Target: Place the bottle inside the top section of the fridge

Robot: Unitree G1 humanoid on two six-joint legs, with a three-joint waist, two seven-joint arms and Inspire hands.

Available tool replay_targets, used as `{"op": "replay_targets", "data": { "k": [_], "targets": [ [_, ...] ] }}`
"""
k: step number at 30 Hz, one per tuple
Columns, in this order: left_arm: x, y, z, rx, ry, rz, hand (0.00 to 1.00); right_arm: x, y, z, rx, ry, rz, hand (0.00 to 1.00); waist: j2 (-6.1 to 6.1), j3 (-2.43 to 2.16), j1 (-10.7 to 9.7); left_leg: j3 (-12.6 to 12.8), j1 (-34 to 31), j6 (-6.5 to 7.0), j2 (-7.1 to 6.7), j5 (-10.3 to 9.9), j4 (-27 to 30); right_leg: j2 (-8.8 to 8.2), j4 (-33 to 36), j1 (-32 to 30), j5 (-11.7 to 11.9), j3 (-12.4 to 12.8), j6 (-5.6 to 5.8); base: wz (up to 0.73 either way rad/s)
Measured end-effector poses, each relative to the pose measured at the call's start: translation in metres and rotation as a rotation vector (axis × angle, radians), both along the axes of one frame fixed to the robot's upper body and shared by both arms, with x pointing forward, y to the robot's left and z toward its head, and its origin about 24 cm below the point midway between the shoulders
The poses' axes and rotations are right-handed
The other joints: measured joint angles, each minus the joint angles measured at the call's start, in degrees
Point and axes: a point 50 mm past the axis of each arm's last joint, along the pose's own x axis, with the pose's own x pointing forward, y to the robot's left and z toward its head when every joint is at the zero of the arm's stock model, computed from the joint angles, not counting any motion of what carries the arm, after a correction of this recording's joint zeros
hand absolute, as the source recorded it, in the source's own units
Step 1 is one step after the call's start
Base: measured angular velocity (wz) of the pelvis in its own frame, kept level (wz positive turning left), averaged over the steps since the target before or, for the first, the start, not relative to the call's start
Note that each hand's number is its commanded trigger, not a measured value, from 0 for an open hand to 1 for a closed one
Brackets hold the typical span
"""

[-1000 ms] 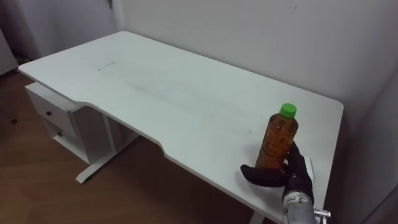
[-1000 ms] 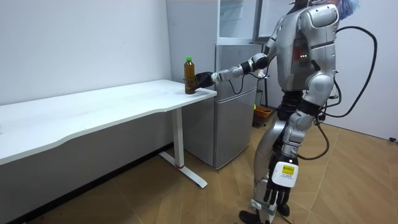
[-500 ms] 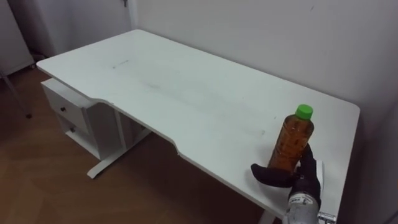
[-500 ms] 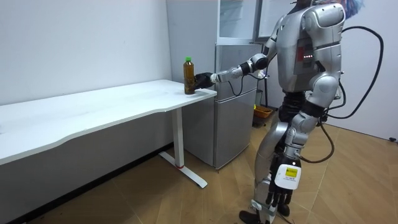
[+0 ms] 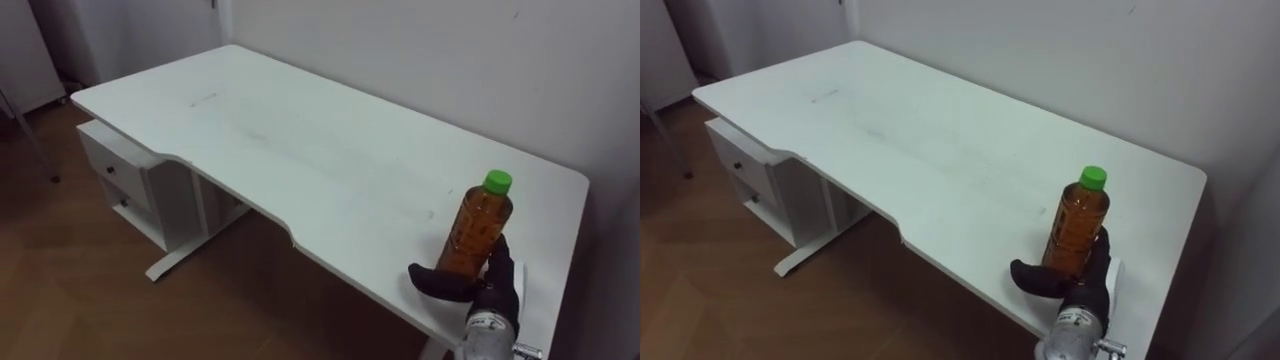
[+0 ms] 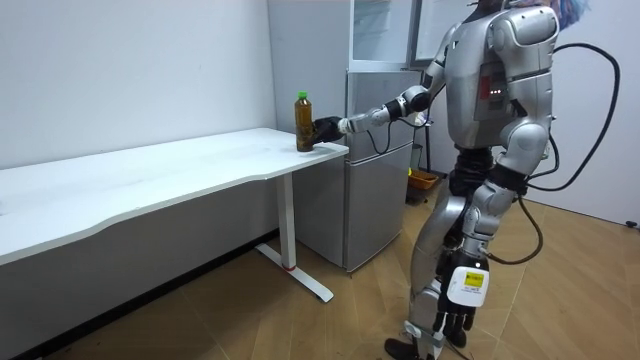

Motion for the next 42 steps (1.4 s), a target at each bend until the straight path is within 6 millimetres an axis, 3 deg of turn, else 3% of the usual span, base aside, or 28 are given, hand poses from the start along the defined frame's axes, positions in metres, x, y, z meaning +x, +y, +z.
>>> {"op": "replay_targets", "data": {
  "k": [16,35,42],
  "targets": [
    [0.001,0.004,0.001,0.017,-0.006,0.023,0.00,-0.002,-0.009,0.001,0.081,0.012,-0.157,0.00,-1.10,-0.05,-0.1,-0.1,-0.1,-0.02,-0.06,0.5,-0.2,0.06,-0.2,0.0,0.0,0.0,-0.01,0.00],
    [-0.005,0.003,0.001,0.011,-0.005,0.045,0.00,0.004,-0.007,0.011,0.141,0.004,-0.200,0.00,-1.08,-0.04,-0.2,-0.2,-0.3,0.00,-0.10,0.6,-0.3,0.19,-0.8,-0.2,0.0,-0.1,0.06,0.00],
    [-0.013,0.003,0.000,0.010,0.013,0.047,0.00,0.008,-0.006,0.020,0.158,-0.028,-0.195,0.00,-0.87,-0.09,-0.2,-1.6,-0.9,-0.60,-0.16,0.2,0.2,0.68,-0.8,-0.5,0.0,-0.2,0.02,0.07]
  ]
}}
